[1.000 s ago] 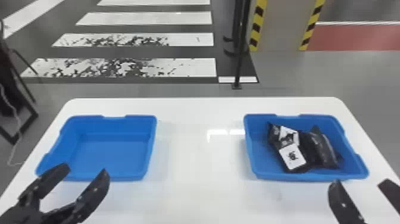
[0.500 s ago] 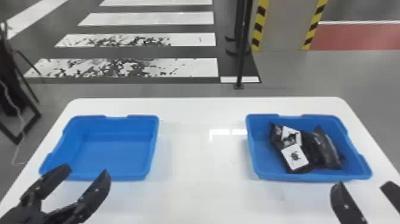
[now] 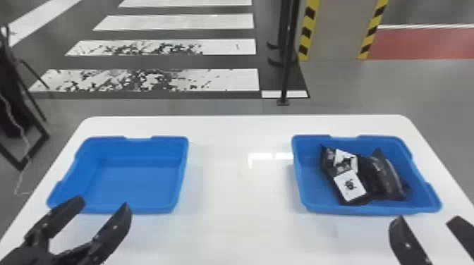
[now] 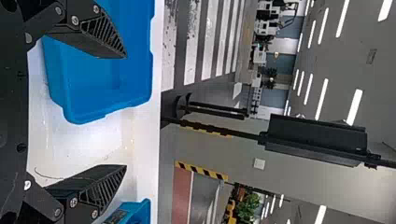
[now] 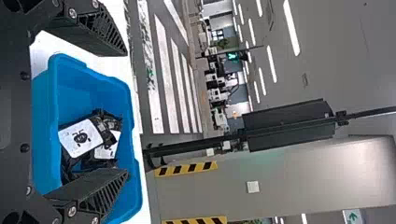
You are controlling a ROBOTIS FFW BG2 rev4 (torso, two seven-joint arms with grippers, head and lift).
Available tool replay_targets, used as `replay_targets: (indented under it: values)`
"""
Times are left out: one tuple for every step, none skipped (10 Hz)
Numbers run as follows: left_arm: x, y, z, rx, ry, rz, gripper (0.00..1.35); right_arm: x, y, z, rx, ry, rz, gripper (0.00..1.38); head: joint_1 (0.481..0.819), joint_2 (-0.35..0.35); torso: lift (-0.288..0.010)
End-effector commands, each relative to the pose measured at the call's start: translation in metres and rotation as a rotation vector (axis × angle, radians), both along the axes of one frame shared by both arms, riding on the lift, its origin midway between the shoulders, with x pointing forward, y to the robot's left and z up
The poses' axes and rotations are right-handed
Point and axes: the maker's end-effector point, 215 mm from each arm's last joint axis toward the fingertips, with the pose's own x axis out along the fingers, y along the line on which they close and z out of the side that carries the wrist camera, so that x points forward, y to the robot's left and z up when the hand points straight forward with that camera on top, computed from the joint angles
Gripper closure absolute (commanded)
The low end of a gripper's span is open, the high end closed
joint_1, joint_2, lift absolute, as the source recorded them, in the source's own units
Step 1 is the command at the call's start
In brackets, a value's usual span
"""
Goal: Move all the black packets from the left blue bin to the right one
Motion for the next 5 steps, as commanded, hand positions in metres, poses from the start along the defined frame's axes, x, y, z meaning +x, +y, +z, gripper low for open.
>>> replay_targets:
  values:
    - [-0.0008, 0.0033, 0.0004, 0.005, -0.001, 0.007, 0.22, 0.0007, 0.0039, -0.003, 0.022, 0.003, 0.002, 0.15, 0.695, 0.048, -0.14]
    - [-0.0009, 0.0044, 0.0003, 0.009, -0.001, 0.008, 0.22, 0.0007, 0.0057, -0.0032, 0.023, 0.003, 0.004, 0.15, 0.695, 0.058, -0.14]
    - [-0.0008, 0.0046, 0.0008, 0.011, -0.003, 0.008, 0.22, 0.0013, 0.0072, -0.0037, 0.029, 0.003, 0.006, 0.15, 0.695, 0.066, -0.14]
    - [-0.0008, 0.0041, 0.0003, 0.013, -0.002, 0.007, 0.22, 0.0018, 0.008, -0.0042, 0.031, 0.003, 0.007, 0.15, 0.695, 0.068, -0.14]
    - [-0.0006, 0.0025, -0.0001, 0.012, -0.002, 0.005, 0.22, 0.0015, 0.0079, -0.0057, 0.029, 0.006, 0.007, 0.15, 0.695, 0.071, -0.14]
